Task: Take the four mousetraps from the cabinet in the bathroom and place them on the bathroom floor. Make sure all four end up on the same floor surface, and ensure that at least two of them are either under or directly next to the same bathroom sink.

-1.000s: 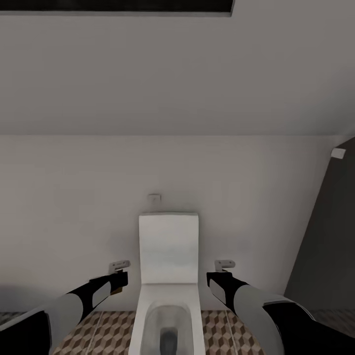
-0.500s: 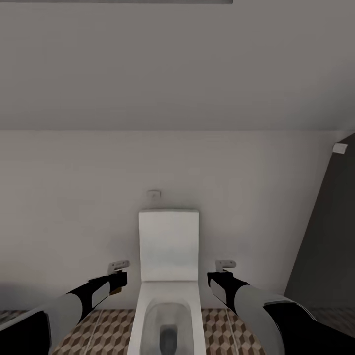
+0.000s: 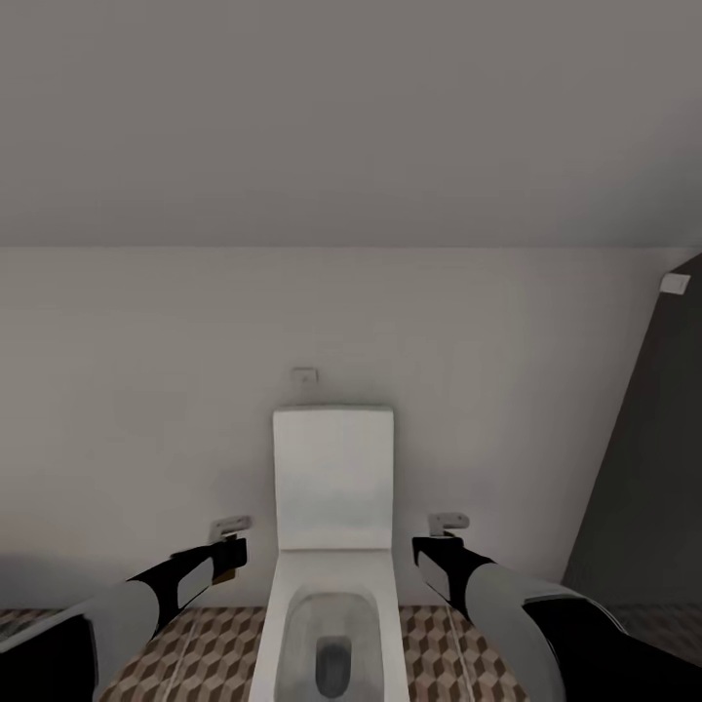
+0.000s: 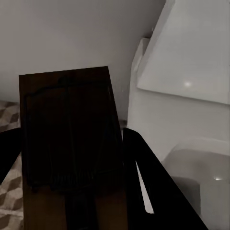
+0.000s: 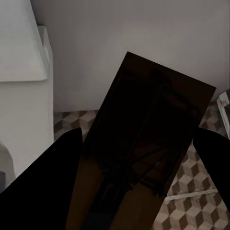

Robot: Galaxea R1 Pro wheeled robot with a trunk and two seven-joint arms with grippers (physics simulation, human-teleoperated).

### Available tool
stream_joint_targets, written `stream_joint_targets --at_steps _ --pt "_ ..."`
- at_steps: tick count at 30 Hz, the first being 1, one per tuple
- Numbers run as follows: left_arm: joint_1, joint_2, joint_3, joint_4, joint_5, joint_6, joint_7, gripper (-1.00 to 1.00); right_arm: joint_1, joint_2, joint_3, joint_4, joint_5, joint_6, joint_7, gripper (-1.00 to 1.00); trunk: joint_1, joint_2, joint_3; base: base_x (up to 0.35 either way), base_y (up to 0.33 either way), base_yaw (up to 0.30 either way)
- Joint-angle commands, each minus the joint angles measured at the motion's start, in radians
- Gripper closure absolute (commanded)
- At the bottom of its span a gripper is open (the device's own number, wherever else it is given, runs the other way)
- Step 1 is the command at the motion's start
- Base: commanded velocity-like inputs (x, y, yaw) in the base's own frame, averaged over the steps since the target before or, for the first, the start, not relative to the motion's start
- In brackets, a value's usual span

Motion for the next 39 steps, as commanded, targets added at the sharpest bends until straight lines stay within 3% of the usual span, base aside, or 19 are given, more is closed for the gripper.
stream_joint_targets --at_steps 1,5,7,11,19,39 --pt "-0.001 0.004 -0.005 0.0 0.004 0.003 -0.002 1.0 -0.001 -0.002 0.004 0.001 -0.003 0.002 -0.004 1.0 0.004 -0.008 -0.004 0.0 0.0 0.0" --pt "-0.001 0.022 -0.007 0.036 0.004 0.002 -0.007 1.0 0.011 -0.058 0.004 0.001 0.004 -0.007 0.004 1.0 0.019 -0.036 -0.017 0.0 0.0 0.0" --pt "-0.001 0.024 -0.007 0.044 0.003 0.002 -0.008 1.0 0.026 -0.071 0.005 0.001 0.005 -0.017 0.005 1.0 0.027 -0.05 -0.023 0.0 0.0 0.0" --pt "0.022 0.026 -0.008 0.057 0.0 0.0 -0.008 1.0 0.109 -0.1 0.005 0.001 0.008 -0.076 0.007 1.0 0.042 -0.078 -0.036 0.0 0.0 0.0" --pt "0.048 0.021 -0.008 0.059 -0.024 -0.001 -0.007 1.0 0.152 -0.097 0.006 0.001 0.006 -0.095 0.01 1.0 0.073 -0.134 -0.061 0.0 0.0 0.0" --pt "0.05 0.025 -0.007 0.061 -0.024 -0.009 -0.007 1.0 0.154 -0.1 0.006 0.001 0.006 -0.09 0.01 1.0 0.15 -0.274 -0.123 0.0 0.0 0.0"
